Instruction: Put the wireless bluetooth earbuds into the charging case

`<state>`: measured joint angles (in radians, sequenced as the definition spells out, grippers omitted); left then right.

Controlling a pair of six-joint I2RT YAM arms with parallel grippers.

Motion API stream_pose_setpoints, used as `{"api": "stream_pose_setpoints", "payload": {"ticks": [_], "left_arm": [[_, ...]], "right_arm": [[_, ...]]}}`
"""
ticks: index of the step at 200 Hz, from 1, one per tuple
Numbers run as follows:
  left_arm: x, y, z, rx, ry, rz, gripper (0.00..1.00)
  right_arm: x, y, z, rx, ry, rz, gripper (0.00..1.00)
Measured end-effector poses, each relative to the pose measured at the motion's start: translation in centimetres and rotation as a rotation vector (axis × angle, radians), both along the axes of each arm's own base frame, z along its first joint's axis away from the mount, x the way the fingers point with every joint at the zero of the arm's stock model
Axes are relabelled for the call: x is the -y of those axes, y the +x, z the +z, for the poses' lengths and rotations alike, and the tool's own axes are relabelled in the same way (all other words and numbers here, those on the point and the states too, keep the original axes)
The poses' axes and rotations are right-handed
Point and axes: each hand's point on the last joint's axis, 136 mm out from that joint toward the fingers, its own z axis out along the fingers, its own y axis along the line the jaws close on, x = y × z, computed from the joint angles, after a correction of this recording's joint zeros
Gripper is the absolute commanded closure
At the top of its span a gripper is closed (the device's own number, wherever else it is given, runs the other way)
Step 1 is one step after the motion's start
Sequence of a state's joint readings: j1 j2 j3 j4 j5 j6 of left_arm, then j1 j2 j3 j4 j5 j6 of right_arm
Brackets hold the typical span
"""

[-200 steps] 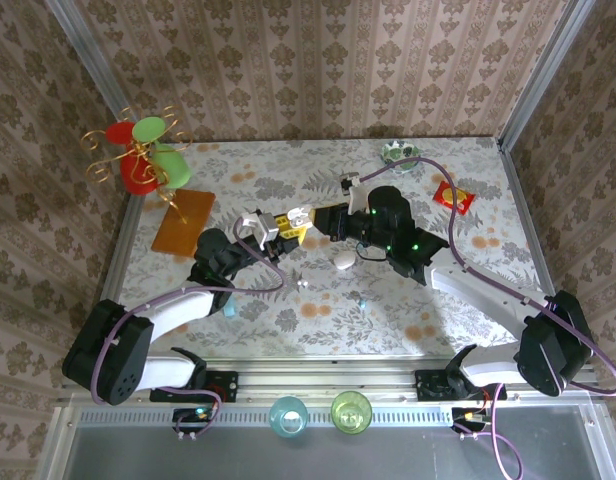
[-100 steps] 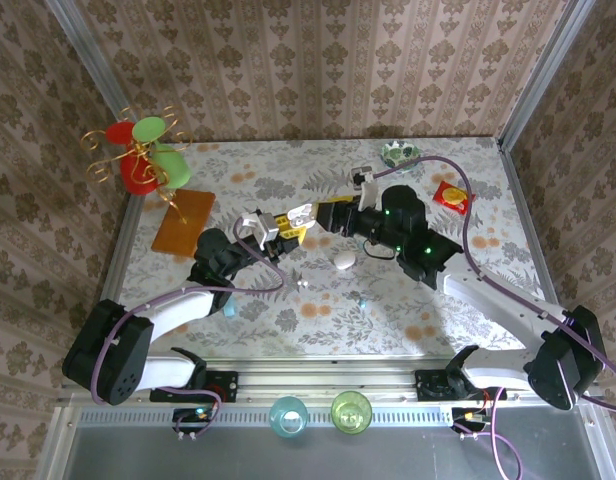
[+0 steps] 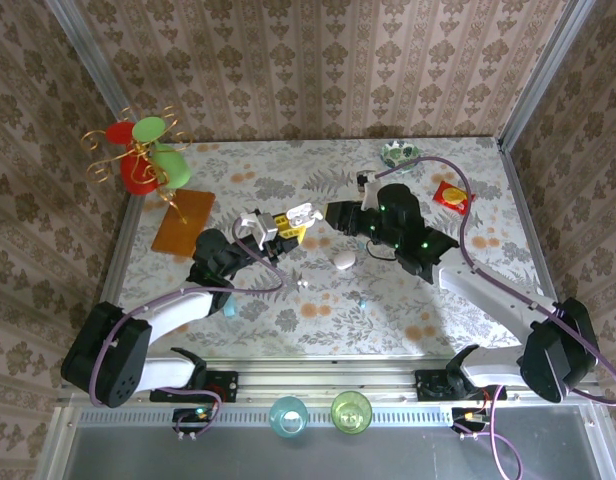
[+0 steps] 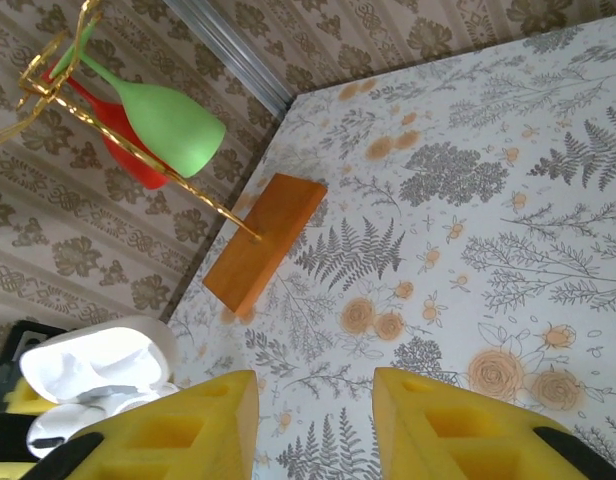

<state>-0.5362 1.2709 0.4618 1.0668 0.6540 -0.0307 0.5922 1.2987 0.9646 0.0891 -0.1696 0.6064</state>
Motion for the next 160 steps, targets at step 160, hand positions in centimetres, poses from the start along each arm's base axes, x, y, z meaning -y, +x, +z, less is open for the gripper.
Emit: {"api": "stream_pose_setpoints", "payload": {"ticks": [160], "left_arm": [[-0.1,0.0,0.2,0.005,-0.004,0.005,1.0]], "right_arm": [[-2.3,-1.7,-1.2,-0.045,0.0,0.131,0.65]]}}
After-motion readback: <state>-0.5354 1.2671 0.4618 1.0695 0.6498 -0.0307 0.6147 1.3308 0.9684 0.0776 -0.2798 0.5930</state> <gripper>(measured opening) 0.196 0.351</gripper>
